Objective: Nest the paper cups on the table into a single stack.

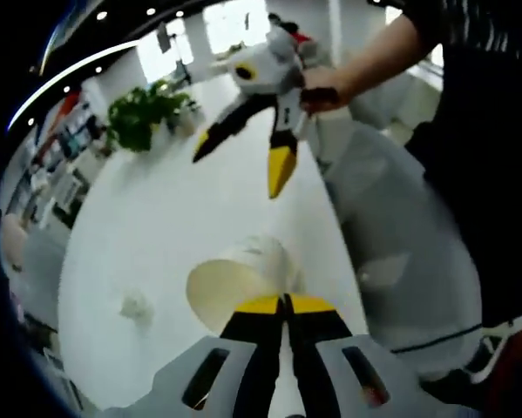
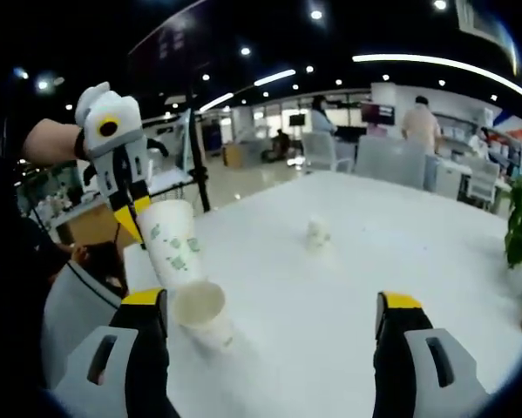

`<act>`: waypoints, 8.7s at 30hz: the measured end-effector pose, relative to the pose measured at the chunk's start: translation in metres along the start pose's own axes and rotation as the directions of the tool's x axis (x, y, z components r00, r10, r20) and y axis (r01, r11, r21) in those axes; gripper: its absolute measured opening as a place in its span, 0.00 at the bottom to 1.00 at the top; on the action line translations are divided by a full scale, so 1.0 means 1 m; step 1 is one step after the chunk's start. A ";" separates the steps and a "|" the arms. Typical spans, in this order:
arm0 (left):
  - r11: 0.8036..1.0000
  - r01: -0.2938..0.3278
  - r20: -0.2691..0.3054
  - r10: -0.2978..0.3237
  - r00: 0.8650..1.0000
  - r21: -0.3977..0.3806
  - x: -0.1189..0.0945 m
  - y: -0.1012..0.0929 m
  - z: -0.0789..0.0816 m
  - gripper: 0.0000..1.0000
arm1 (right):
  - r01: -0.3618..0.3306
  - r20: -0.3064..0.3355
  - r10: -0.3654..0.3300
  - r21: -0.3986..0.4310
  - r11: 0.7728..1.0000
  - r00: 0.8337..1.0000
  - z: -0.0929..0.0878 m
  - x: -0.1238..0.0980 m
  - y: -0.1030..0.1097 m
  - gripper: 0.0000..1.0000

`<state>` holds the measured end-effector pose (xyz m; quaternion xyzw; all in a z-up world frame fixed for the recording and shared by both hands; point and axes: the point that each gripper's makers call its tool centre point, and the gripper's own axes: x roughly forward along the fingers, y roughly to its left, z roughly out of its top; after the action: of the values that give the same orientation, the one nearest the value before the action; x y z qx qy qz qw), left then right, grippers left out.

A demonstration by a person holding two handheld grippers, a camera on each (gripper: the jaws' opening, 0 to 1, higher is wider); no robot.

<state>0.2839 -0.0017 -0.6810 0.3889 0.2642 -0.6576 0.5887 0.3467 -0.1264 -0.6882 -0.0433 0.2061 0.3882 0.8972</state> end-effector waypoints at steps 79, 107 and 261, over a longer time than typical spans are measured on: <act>0.880 0.272 -0.312 -0.151 0.938 0.391 0.073 0.003 -0.019 0.15 | -0.033 -0.032 0.036 0.091 0.995 0.999 -0.032 -0.016 -0.007 0.92; 0.942 0.239 -0.233 -0.184 0.955 0.235 0.070 0.001 -0.016 0.33 | -0.036 -0.033 0.040 0.112 0.993 0.999 -0.033 -0.011 -0.004 0.92; 0.558 -0.336 0.157 0.657 0.737 -0.759 0.001 0.061 -0.087 0.97 | -0.167 -0.228 0.106 -0.266 0.949 0.968 0.037 0.276 -0.114 0.57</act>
<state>0.3613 0.0574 -0.7240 0.0489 0.2284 -0.3786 0.8956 0.6102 -0.0097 -0.7757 -0.1978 0.2449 0.4682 0.8256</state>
